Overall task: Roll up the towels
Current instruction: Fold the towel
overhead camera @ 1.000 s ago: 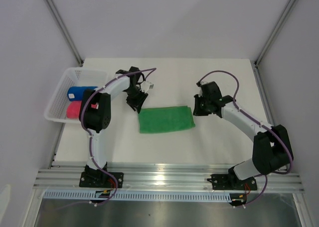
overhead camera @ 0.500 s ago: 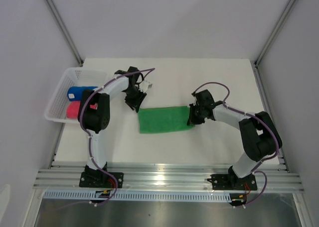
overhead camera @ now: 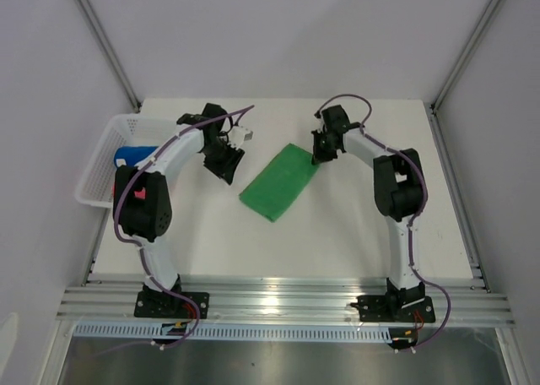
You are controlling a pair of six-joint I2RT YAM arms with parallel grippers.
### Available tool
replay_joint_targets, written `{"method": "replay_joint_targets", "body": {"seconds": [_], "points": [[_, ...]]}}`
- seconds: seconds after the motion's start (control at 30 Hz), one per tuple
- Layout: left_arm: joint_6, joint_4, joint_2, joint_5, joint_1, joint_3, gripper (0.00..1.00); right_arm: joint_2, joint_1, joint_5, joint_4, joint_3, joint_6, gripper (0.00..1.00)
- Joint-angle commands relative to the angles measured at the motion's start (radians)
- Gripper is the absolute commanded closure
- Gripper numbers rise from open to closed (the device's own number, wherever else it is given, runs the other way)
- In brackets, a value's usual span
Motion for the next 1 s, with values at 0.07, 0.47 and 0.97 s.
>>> {"method": "replay_joint_targets", "body": {"seconds": [0.07, 0.47, 0.97], "points": [[0.11, -0.104, -0.035, 0.197, -0.024, 0.006, 0.5, 0.218, -0.013, 0.045, -0.27, 0.509, -0.139, 0.95], [0.67, 0.142, -0.187, -0.001, -0.352, -0.286, 0.37, -0.387, 0.008, -0.085, 0.066, -0.269, 0.138, 0.73], [1.17, 0.443, -0.189, -0.007, -0.363, -0.497, 0.35, -1.116, -0.018, 0.103, 0.62, -0.872, -0.028, 0.3]]}}
